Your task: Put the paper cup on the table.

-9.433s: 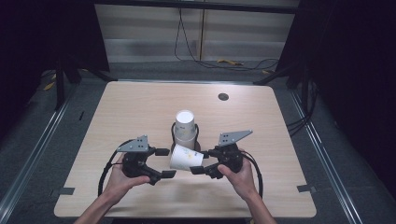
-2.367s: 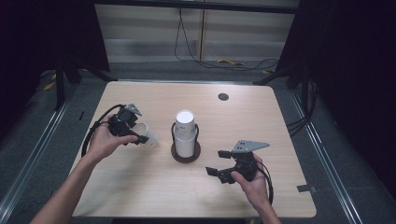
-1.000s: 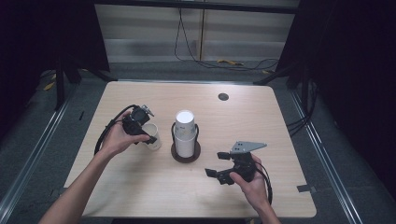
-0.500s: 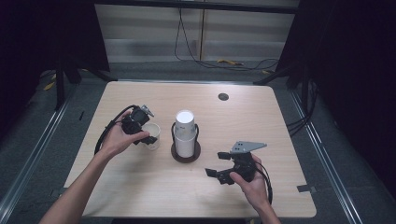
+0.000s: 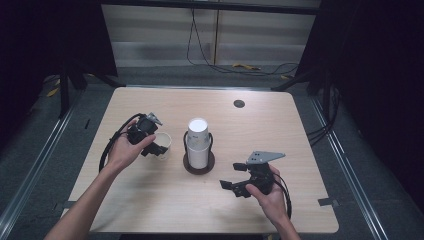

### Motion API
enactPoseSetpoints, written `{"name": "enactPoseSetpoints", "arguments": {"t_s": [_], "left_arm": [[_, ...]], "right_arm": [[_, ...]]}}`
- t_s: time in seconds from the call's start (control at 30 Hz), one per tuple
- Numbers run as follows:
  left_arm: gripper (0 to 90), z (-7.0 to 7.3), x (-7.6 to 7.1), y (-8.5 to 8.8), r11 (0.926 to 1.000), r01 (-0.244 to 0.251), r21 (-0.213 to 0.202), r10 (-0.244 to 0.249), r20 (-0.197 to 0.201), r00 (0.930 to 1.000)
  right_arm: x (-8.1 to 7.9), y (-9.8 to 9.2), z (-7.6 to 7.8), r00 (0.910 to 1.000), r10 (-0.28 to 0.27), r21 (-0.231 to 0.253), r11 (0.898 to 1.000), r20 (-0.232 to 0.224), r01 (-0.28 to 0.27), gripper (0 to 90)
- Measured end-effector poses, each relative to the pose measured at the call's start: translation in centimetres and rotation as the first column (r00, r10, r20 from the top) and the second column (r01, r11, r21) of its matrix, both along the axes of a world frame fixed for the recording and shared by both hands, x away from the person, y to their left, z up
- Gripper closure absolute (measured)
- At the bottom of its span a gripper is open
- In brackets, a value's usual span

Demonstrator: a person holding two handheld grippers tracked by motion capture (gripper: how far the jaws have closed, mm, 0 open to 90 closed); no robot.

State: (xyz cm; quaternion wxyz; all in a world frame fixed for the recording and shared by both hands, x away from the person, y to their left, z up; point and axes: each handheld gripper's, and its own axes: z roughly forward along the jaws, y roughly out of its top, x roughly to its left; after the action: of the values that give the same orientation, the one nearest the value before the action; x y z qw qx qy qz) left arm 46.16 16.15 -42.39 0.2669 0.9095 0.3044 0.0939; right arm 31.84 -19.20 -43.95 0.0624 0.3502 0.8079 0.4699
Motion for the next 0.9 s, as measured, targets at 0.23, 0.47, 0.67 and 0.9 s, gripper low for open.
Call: {"name": "enactPoseSetpoints", "arguments": {"t_s": [0.23,0.47,0.67,0.9], "left_arm": [[16.7,0.3,-0.4,0.7,0.9989,-0.011,-0.046,0.012,0.025,0.9996],[16.3,0.6,-1.6,1.6,0.985,-0.015,-0.172,0.025,0.056,0.9981],[16.4,0.9,-2.9,2.1,0.9712,-0.002,-0.238,0.026,0.1,0.9946],[16.4,0.5,-4.1,2.5,0.9598,-0.005,-0.281,0.042,0.128,0.9909]], "right_arm": [[0.0,0.0,0.0,1.0,-0.004,0.0,1.0,-0.006,0.004,16.4],[0.0,0.0,0.0,1.0,-0.009,-0.002,1.0,-0.004,0.009,16.4],[0.0,0.0,-0.1,0.9999,-0.016,-0.008,1.0,-0.001,0.016,16.4],[0.0,0.0,0.0,0.9996,-0.029,-0.013,0.999,0.005,0.029,16.4]]}}
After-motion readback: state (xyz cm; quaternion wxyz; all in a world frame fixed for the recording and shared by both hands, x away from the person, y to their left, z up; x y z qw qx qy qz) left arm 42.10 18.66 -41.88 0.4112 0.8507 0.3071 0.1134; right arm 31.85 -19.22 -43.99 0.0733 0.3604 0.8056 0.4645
